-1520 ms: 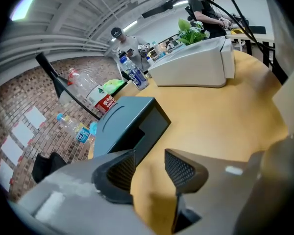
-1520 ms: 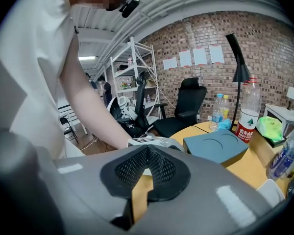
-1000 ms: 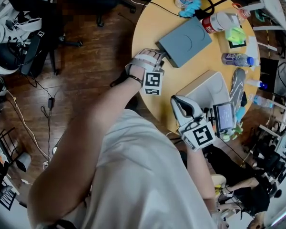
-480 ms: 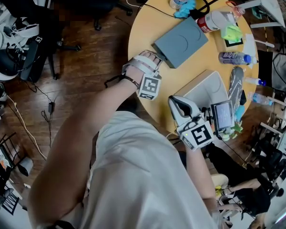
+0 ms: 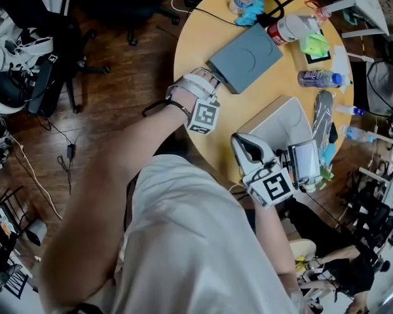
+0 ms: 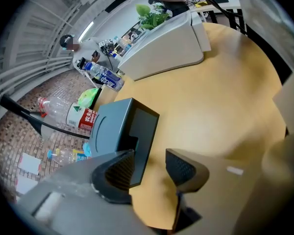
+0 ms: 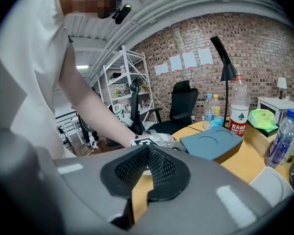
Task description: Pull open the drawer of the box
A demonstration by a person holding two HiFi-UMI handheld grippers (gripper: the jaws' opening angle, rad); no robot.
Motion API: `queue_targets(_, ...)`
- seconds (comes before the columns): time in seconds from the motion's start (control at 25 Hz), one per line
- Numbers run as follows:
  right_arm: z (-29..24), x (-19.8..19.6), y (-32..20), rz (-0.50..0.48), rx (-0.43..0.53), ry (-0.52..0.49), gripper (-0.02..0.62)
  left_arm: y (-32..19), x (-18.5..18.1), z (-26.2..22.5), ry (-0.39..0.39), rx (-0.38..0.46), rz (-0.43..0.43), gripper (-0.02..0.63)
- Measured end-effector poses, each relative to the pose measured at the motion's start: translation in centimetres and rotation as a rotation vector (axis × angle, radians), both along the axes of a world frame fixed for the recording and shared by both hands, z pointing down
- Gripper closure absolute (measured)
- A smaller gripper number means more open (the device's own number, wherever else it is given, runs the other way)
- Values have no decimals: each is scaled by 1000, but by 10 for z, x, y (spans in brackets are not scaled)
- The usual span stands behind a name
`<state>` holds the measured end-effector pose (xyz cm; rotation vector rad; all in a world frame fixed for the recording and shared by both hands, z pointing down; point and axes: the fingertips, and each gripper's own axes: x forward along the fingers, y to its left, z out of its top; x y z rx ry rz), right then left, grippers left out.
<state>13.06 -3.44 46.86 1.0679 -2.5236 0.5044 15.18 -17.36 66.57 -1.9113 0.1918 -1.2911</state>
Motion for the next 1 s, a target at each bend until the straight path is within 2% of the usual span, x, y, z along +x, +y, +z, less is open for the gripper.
queue_targets(0.28, 2, 4, 0, 31, -1, -10, 589, 8, 11, 0, -3, 40, 137, 425)
queue_targets(0.36, 2, 6, -2, 42, -1, -13, 589, 5, 13, -3, 9, 47, 138, 457)
queue_targets(0.56, 3, 6, -4, 59, -6, -20, 589, -1, 8, -9, 39, 36, 98, 465)
queue_targets(0.8, 4, 3, -3, 69, -13, -28, 589, 0, 12, -13, 48, 57, 120, 502)
queue_targets(0.92, 3, 1, -3, 67, -10, -17, 589, -1, 10, -13, 38, 64, 124, 498)
queue_targets(1.0, 3, 1, -3, 69, -8, -16, 589, -1, 9, -11, 37, 59, 118, 470)
